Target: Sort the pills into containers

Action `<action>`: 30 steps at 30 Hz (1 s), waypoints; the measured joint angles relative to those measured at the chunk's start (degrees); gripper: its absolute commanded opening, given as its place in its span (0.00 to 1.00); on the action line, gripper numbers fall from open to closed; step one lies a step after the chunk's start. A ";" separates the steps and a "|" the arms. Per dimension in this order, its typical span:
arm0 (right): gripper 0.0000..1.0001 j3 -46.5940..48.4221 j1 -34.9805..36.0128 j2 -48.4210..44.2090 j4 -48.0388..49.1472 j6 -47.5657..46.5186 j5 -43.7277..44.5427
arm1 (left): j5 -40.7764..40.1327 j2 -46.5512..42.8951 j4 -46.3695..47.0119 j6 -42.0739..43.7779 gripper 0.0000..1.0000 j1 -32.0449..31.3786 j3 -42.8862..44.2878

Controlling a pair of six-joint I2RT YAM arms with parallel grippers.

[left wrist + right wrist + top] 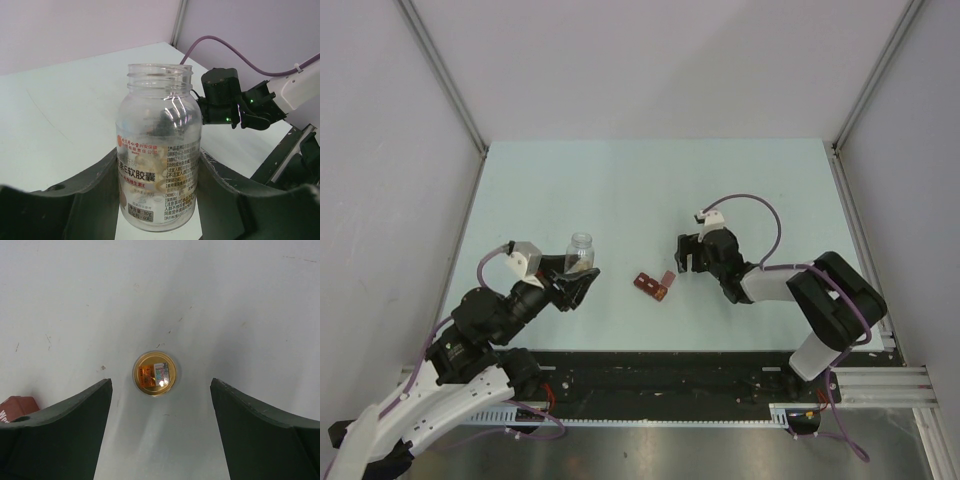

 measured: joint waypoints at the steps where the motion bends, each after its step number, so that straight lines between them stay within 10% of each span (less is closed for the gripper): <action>1: 0.83 0.35 0.00 0.33 -0.13 0.07 0.00 | 0.00 -0.02 0.00 0.00 0.00 0.00 0.00; 30: 0.65 7.65 2.80 6.27 -7.91 -1.42 5.79 | -1.07 -0.74 -1.51 0.11 0.01 0.00 0.00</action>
